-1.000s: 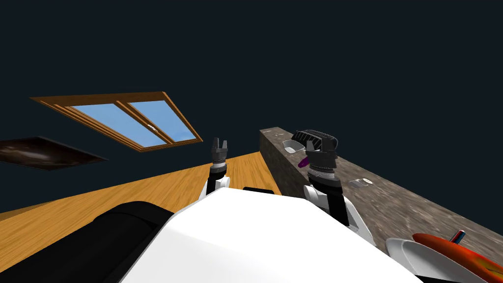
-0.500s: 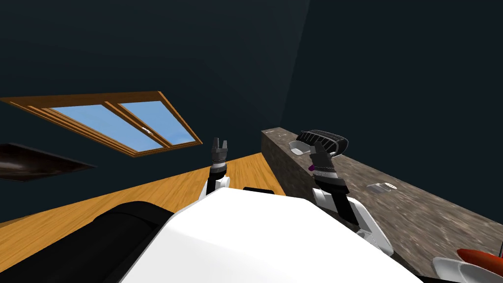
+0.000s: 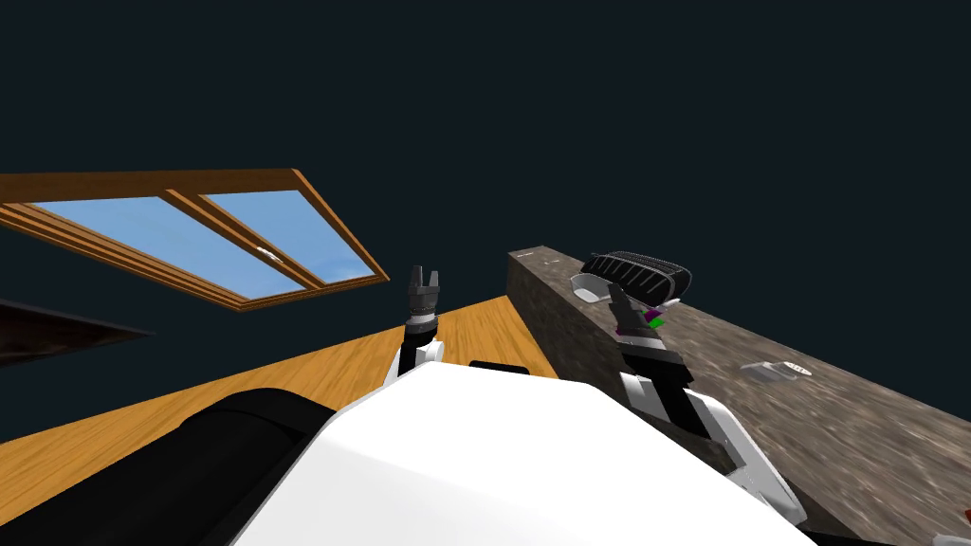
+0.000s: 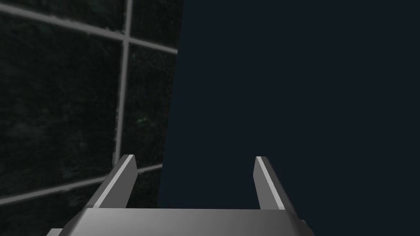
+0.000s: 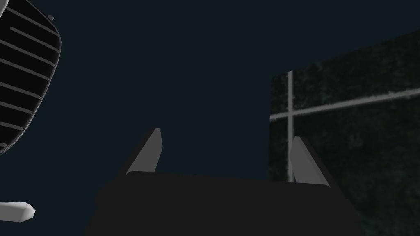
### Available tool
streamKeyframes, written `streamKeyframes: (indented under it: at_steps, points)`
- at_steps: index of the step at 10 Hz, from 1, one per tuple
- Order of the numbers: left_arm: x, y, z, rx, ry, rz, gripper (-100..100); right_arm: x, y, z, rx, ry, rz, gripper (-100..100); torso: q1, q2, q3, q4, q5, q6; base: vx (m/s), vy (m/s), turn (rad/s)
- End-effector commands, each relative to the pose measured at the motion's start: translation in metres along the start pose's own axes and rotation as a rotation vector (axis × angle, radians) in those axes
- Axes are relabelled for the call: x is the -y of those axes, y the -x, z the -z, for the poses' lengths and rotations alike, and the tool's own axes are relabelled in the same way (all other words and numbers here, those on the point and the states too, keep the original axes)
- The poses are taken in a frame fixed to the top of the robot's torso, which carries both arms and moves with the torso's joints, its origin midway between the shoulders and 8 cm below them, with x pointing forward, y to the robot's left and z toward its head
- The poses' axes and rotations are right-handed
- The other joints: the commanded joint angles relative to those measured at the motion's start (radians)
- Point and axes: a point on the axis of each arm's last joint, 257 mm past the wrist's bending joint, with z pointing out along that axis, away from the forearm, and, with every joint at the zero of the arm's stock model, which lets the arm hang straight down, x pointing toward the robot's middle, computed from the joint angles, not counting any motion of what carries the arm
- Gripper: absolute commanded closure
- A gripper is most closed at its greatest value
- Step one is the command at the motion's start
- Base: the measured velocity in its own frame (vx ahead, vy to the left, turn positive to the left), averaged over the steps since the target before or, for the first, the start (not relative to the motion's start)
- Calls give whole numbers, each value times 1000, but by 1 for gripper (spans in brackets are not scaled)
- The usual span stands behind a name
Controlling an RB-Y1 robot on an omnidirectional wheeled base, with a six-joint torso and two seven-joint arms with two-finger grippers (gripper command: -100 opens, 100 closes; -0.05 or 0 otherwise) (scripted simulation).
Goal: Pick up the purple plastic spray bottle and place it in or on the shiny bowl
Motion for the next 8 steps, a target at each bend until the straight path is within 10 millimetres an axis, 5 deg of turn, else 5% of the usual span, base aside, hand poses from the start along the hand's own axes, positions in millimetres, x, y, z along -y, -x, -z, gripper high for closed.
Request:
streamKeyframes:
  at_steps: [1, 2, 3, 8]
  points:
    - [0, 0, 0, 0, 0, 0, 0, 19, 3, 4, -6, -40, 40, -100, 0, 0, 0, 0, 0, 0, 58, 115, -39]
    - [0, 0, 0, 0, 0, 0, 0, 42, 9, 8, -15, -94, 100, -100, -1, 0, 0, 0, 0, 0, 61, 119, -49]
    - [0, 0, 0, 0, 0, 0, 0, 42, 9, 8, -15, -94, 100, -100, -2, 0, 0, 0, 0, 0, 41, 102, -26]
    - [0, 0, 0, 0, 0, 0, 0, 143, 49, 38, -58, -358, 367, -100, 3, -3, -2, -1, 1, 0, 92, 167, -78]
